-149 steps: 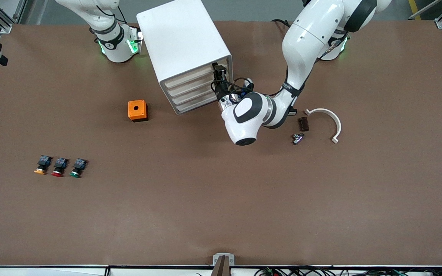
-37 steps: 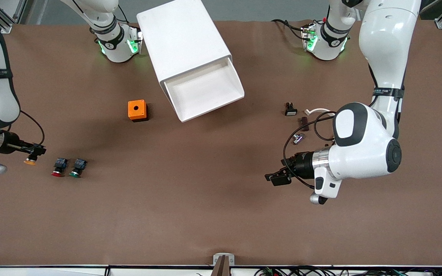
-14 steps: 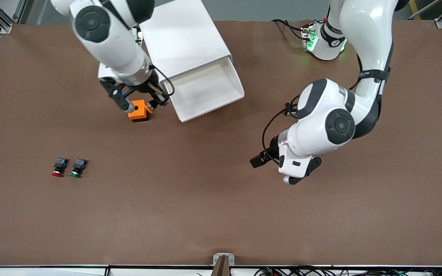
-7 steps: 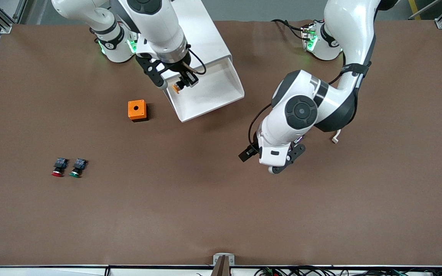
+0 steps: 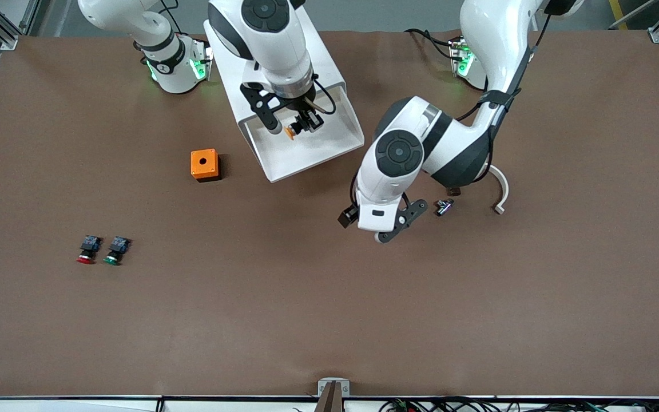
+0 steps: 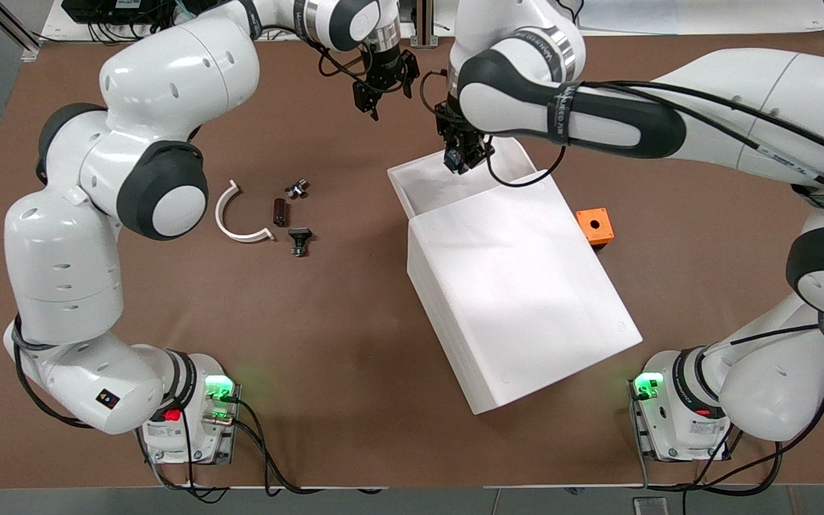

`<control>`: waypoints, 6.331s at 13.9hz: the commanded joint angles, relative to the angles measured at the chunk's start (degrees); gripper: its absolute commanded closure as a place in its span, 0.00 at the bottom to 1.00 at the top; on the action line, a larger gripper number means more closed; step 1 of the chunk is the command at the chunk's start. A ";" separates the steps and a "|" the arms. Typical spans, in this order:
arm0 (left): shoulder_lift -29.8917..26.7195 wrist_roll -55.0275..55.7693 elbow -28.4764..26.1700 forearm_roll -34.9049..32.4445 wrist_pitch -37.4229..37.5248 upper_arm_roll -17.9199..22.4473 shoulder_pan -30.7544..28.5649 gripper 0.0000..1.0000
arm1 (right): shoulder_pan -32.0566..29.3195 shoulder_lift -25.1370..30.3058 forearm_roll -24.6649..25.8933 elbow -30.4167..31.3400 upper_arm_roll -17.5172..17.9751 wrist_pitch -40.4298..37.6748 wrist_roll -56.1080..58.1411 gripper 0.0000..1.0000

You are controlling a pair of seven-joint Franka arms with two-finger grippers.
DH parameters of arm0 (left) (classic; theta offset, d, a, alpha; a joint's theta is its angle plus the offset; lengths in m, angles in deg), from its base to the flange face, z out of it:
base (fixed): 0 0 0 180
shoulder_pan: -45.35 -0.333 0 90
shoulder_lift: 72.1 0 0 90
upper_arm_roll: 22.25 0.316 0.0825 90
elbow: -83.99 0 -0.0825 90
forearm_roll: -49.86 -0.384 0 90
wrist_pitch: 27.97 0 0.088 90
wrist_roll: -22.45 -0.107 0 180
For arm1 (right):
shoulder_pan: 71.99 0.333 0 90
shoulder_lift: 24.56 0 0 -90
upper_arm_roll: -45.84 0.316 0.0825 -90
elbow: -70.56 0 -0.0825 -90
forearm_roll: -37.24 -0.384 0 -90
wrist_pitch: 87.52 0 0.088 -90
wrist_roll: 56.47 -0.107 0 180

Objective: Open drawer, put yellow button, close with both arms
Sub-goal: 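Carry the yellow button over the open drawer with the right gripper, then lower the button into the drawer and open the right gripper, then withdraw the right gripper while the left gripper moves to the drawer front, then push the drawer closed into the cabinet with the left gripper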

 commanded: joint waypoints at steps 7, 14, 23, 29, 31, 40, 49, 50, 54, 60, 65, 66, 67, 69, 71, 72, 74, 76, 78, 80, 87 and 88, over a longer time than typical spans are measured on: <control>-0.97 0.28 -0.30 -0.75 0.64 -4.50 0.42 0.00 | 2.11 -2.58 2.07 -0.34 -0.70 0.98 -4.29 1.00; -0.53 0.10 -0.39 -0.57 0.64 -7.14 0.50 0.00 | 2.46 -4.16 3.04 -0.26 -0.70 1.07 -5.16 1.00; -0.01 0.10 -0.83 -1.27 0.64 -7.23 1.74 0.00 | 2.81 -4.70 4.09 -0.96 -0.70 1.51 -6.14 0.00; -0.01 0.02 -0.83 -1.28 0.64 -7.23 1.73 0.00 | 2.72 -3.82 4.27 -7.27 -0.88 -2.60 15.71 0.00; -0.01 -0.07 -0.74 -1.36 0.55 -7.23 1.65 0.00 | 2.29 -3.82 5.67 -10.70 -1.14 -7.26 22.12 0.00; 0.08 -10.43 -0.83 -3.03 0.02 -7.41 1.82 0.00 | -6.04 -0.57 5.06 -23.54 -1.58 -24.32 46.13 0.00; -0.09 -5.10 -2.06 -2.68 0.37 -7.50 2.70 0.00 | -30.56 1.90 2.69 -28.56 -1.58 -37.34 77.93 0.00; -0.01 -5.34 -2.06 -2.68 0.37 -7.50 2.79 0.00 | -33.28 1.90 2.60 -28.56 -1.58 -37.34 81.37 0.00; -0.09 -4.82 -2.06 -2.42 0.37 -8.02 3.23 0.00 | -44.10 1.46 3.65 -28.30 -1.58 -36.73 96.92 0.00; -0.09 -5.35 -2.23 -1.98 0.46 -9.96 3.32 0.00 | -49.75 -4.24 8.40 -27.86 -1.58 -33.39 100.74 0.00; -0.01 -5.35 -3.37 -1.80 0.46 -12.94 3.32 0.00 | -51.59 -6.01 7.61 -27.59 -1.49 -33.56 101.52 0.00; -0.01 -5.35 -3.72 -1.02 0.46 -13.21 3.32 0.00 | -51.94 -6.01 7.78 -27.59 -1.49 -33.56 103.18 0.00; -0.01 -5.35 -3.81 0.38 0.46 -13.21 3.40 0.00 | -52.47 -6.01 7.96 -27.59 -1.49 -33.56 105.46 0.00; 0.08 -5.35 -3.90 2.93 0.46 -13.30 4.19 0.00 | -53.17 -6.01 8.14 -27.59 -1.49 -33.48 107.50 0.00; 0.08 -5.17 -3.90 4.43 0.46 -13.30 4.63 0.00 | -53.35 -6.01 8.31 -27.59 -1.49 -33.48 108.03 0.00; 0.08 -5.17 -3.82 5.13 0.46 -13.30 5.07 0.00 | -53.61 -6.01 8.31 -27.59 -1.49 -33.47 108.03 0.00; 0.17 -5.26 -3.99 6.72 0.46 -13.30 5.60 0.00 | -53.61 -6.01 8.31 -27.59 -1.49 -33.21 108.03 0.00; 0.61 -5.17 -4.08 7.95 0.46 -13.30 6.13 0.00 | -53.61 -6.01 8.14 -27.59 -1.49 -32.86 108.03 0.00; 0.96 -5.17 -4.25 8.39 0.46 -13.30 7.00 0.00 | -53.70 -6.01 8.22 -27.59 -1.49 -32.86 108.03 0.00; 1.66 -5.17 -4.25 8.92 0.46 -13.30 7.88 0.00 | -53.70 -6.01 8.23 -27.59 -1.49 -32.86 108.03 0.00; 2.10 -5.17 -4.25 12.08 0.46 -13.30 9.03 0.00 | -54.23 -5.93 8.31 -27.50 -1.49 -33.39 108.03 0.00; 2.10 -5.17 -4.25 12.08 0.46 -13.21 9.03 0.00 | -54.40 -5.93 8.31 -27.50 -1.49 -33.39 108.03 0.00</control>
